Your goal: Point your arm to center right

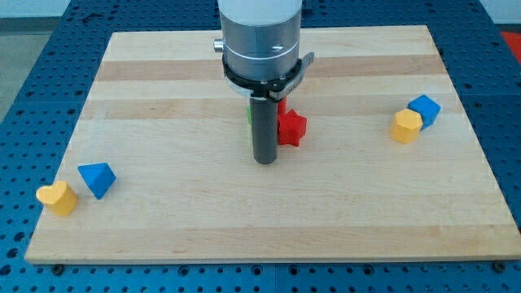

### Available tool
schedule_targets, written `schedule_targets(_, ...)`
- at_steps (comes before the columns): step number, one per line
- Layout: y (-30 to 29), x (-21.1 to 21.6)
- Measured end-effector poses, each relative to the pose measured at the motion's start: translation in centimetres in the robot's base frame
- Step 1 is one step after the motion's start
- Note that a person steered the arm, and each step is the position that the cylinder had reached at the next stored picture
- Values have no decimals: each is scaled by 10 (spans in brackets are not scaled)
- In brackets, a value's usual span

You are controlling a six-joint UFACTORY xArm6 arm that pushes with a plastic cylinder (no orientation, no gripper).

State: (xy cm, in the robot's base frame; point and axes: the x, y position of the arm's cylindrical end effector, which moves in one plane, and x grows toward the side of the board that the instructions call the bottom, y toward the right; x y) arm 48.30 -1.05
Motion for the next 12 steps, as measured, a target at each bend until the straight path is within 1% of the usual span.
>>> schedule_targets(4,-10,1)
schedule_targets(5,-9,18)
schedule_targets(6,-9,24)
schedule_targets(7,-9,24)
schedule_targets(8,7,26)
schedule_targets(9,45,34)
schedule_targets(11,167,36)
schedule_targets(12,235,29)
